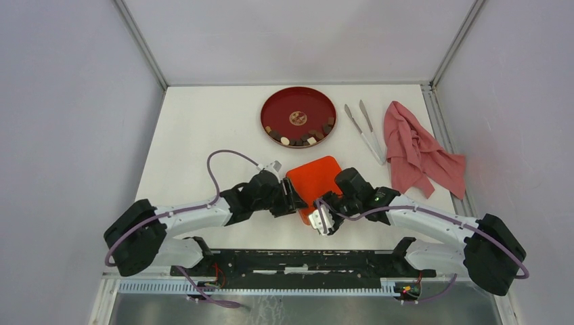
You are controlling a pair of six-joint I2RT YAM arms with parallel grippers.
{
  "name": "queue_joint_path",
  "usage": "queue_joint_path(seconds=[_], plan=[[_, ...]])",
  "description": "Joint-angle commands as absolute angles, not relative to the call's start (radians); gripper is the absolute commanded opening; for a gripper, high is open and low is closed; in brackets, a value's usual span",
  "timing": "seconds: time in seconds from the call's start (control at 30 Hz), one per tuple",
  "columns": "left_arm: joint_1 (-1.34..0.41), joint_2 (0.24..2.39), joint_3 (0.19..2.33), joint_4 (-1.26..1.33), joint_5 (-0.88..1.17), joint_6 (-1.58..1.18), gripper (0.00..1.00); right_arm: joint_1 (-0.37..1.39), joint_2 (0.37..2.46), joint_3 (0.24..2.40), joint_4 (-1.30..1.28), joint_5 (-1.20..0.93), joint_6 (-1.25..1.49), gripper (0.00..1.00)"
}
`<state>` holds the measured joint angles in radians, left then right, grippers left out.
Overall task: Pack the chocolate
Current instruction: Adjust the packing box at the center of the board.
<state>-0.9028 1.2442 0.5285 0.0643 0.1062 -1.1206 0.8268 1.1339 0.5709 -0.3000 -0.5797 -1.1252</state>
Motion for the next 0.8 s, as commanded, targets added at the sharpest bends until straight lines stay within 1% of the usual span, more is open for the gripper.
queue_joint_path(seconds=[0.0,0.2,0.23,0.27,0.37,0.4,0.43,0.5,0.53,0.63,0.7,0.77], plan=[[-0.926,1.313,0.611,0.056,0.077,-1.124,0.62,0.848,1.151,0.56,-0.279,-0.569,-1.104,0.58],[-0.931,1.385,0.626,0.049,0.076,-1.14,0.63,0.887,1.186,0.545,-0.271,-0.522,-1.091,0.46],[-0.934,1.391,0.621,0.049,0.076,-1.145,0.62,0.892,1.19,0.542,-0.27,-0.509,-1.086,0.41],[-0.934,1.394,0.618,0.047,0.07,-1.148,0.6,0.897,1.193,0.542,-0.267,-0.5,-1.08,0.37],[-0.934,1.394,0.611,0.022,0.049,-1.148,0.49,0.907,1.2,0.548,-0.278,-0.492,-1.074,0.25],[-0.934,1.396,0.614,0.009,0.043,-1.145,0.44,0.91,1.201,0.55,-0.282,-0.493,-1.071,0.21],[-0.934,1.398,0.617,0.007,0.039,-1.14,0.4,0.913,1.204,0.555,-0.289,-0.496,-1.071,0.18],[-0.934,1.407,0.626,-0.034,0.038,-1.13,0.39,0.914,1.211,0.571,-0.303,-0.512,-1.053,0.15],[-0.934,1.413,0.632,-0.045,0.038,-1.124,0.37,0.914,1.215,0.582,-0.311,-0.526,-1.044,0.16],[-0.933,1.426,0.647,-0.08,0.034,-1.106,0.36,0.903,1.231,0.667,-0.38,-0.567,-1.003,0.24],[-0.932,1.433,0.652,-0.099,0.026,-1.096,0.36,0.873,1.231,0.723,-0.438,-0.612,-1.01,0.36],[-0.931,1.441,0.653,-0.104,0.025,-1.091,0.36,0.861,1.212,0.729,-0.45,-0.606,-1.029,0.47]])
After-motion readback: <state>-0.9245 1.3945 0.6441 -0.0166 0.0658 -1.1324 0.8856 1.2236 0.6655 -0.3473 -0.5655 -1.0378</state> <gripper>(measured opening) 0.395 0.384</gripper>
